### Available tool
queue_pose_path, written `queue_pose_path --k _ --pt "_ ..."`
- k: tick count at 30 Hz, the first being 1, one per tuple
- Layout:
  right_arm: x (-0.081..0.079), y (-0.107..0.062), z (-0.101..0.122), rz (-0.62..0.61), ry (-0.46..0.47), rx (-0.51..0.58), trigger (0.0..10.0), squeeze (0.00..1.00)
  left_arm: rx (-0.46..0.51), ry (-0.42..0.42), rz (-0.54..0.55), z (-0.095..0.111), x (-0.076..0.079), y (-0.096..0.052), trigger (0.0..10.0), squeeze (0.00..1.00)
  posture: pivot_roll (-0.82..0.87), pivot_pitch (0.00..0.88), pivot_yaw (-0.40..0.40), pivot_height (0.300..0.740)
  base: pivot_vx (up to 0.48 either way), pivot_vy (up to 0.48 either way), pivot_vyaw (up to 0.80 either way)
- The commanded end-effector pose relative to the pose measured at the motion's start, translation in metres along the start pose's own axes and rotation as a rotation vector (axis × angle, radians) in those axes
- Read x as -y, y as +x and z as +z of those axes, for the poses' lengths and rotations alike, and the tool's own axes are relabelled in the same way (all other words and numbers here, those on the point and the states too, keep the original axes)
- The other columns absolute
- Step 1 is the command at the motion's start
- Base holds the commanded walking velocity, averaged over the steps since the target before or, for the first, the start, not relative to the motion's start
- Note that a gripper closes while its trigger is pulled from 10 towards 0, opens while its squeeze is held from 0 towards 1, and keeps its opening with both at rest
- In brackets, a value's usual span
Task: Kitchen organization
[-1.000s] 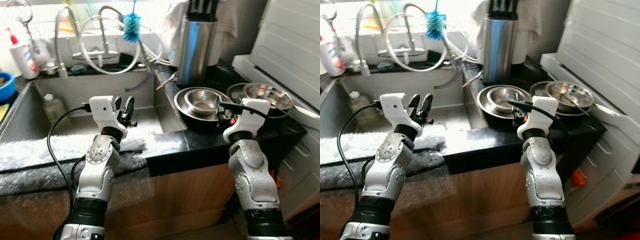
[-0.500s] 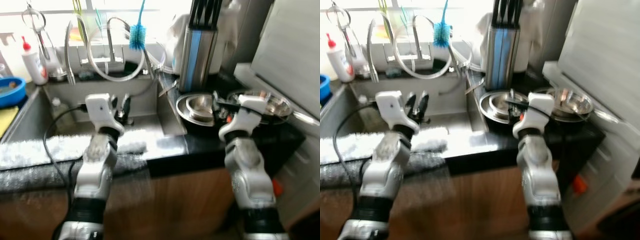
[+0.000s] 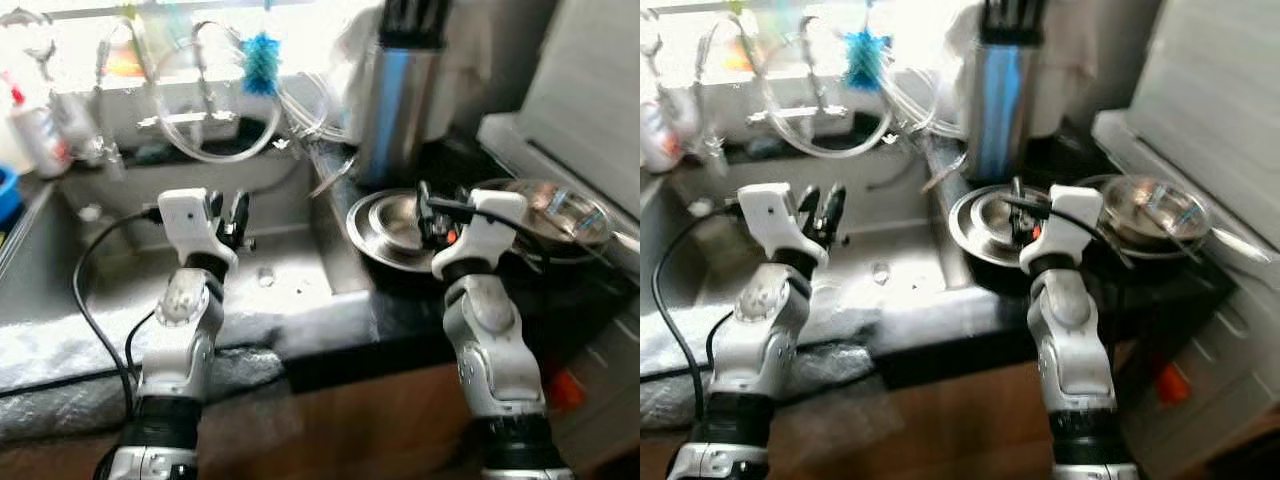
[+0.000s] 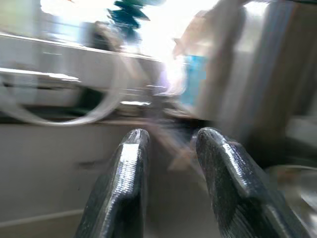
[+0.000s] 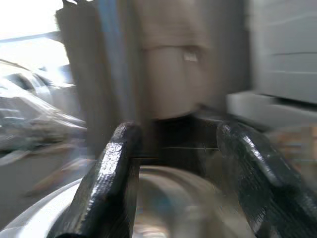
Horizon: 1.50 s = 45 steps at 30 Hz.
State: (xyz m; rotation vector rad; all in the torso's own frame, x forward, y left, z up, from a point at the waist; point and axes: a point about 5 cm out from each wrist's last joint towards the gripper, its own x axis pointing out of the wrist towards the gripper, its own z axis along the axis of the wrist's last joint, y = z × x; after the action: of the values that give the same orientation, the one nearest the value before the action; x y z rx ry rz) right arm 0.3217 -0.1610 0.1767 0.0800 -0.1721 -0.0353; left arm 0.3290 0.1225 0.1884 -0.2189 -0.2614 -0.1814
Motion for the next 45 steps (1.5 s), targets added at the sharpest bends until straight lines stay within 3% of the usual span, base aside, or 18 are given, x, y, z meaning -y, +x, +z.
queue_pose_path --k 1,16,23,30,38,45 --pt "-0.012 0.003 0.009 0.026 0.023 0.03 10.0 0.0 0.007 0.033 0.016 0.004 -0.009 0.0 10.0 0.0 -0.14 0.0 -0.013 0.74 0.0 0.0 0.0" --pt "-0.015 -0.002 0.011 -0.014 0.064 0.006 10.0 0.0 0.01 0.04 0.016 0.005 -0.011 -0.001 10.0 0.0 -0.14 0.0 -0.014 0.74 0.0 0.0 0.0" --pt "-0.021 -0.006 0.02 -0.017 0.174 -0.01 10.0 0.0 0.015 0.043 0.012 0.006 -0.012 -0.001 10.0 0.0 -0.15 0.0 -0.011 0.74 0.0 0.0 0.0" --pt "-0.011 0.0 0.016 -0.101 0.307 -0.123 10.0 0.0 0.018 0.047 0.0 0.007 -0.011 0.0 10.0 0.0 -0.15 0.0 -0.013 0.74 0.0 0.0 0.0" --pt "-0.009 0.004 0.006 -0.081 0.305 -0.221 10.0 0.0 0.017 0.048 -0.009 0.007 -0.008 0.001 10.0 0.0 -0.14 0.0 -0.017 0.74 0.0 0.0 0.0" --pt "-0.018 0.007 0.001 0.044 0.262 -0.294 10.0 0.0 0.016 0.045 -0.003 0.006 -0.008 0.001 10.0 0.0 -0.15 0.0 -0.018 0.74 0.0 0.0 0.0"
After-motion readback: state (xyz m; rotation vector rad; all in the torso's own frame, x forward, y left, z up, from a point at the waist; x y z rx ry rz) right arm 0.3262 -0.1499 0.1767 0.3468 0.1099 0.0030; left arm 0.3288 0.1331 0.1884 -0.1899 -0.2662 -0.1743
